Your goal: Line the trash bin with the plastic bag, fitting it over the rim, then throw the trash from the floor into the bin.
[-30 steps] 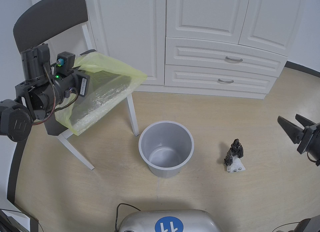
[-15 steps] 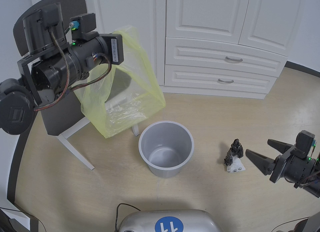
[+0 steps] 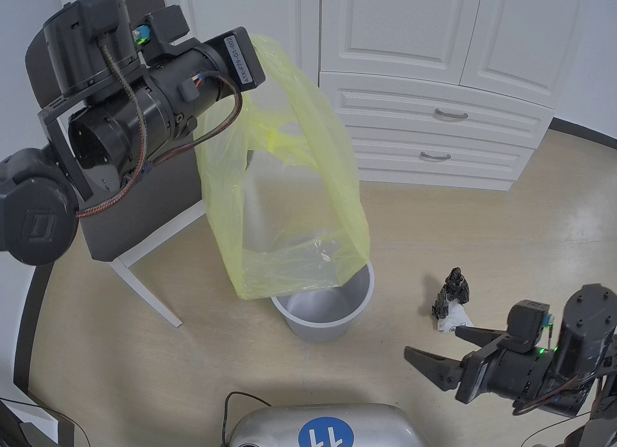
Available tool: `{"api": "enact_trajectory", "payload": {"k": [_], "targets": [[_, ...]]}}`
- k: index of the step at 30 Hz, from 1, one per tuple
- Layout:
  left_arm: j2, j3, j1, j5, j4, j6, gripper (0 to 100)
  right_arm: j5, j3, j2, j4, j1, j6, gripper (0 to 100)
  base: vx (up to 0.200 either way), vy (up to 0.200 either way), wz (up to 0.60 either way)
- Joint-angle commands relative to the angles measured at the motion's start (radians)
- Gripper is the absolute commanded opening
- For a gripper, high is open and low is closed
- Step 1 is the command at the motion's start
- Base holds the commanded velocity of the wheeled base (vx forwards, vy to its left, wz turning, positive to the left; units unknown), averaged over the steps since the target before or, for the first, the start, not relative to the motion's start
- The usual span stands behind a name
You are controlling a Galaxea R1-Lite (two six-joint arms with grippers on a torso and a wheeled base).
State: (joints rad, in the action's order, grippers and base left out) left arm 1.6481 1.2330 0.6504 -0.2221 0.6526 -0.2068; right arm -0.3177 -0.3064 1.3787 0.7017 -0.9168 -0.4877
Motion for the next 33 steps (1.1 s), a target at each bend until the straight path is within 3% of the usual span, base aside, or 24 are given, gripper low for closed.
{"api": "enact_trajectory", "payload": {"k": [1,4,9,15,17,19,27,33], "targets": [[0.021,-0.036,0.000,-0.023,0.076,-0.051,0,-0.006,-0.016,0.158,0.059,-0.051,-0.048,100,0.000,0.000,0.00],[0.032,-0.101,-0.002,-0.063,0.228,-0.068,0,0.000,-0.017,0.315,0.173,-0.056,-0.104,100,0.000,0.000,0.00],[0.024,-0.182,0.006,-0.066,0.386,-0.066,0,0.002,-0.013,0.536,0.292,-0.068,-0.144,100,0.000,0.000,0.00],[0.013,-0.199,0.037,-0.066,0.406,-0.066,0,-0.004,-0.016,0.729,0.547,-0.068,-0.201,100,0.000,0.000,0.00],[-0.004,-0.240,0.051,-0.065,0.409,-0.066,0,-0.004,-0.007,0.823,0.763,-0.066,-0.224,100,0.000,0.000,0.00],[-0.027,-0.264,0.060,-0.059,0.407,-0.065,0,-0.006,-0.008,0.882,0.869,-0.059,-0.226,100,0.000,0.000,0.00],[-0.085,-0.314,0.135,-0.057,0.409,-0.059,0,-0.011,-0.063,0.899,0.869,-0.043,-0.328,100,0.000,0.000,0.00],[-0.133,-0.340,0.164,-0.054,0.407,-0.057,0,-0.044,-0.142,0.919,0.869,0.026,-0.339,100,0.000,0.000,0.00]]}}
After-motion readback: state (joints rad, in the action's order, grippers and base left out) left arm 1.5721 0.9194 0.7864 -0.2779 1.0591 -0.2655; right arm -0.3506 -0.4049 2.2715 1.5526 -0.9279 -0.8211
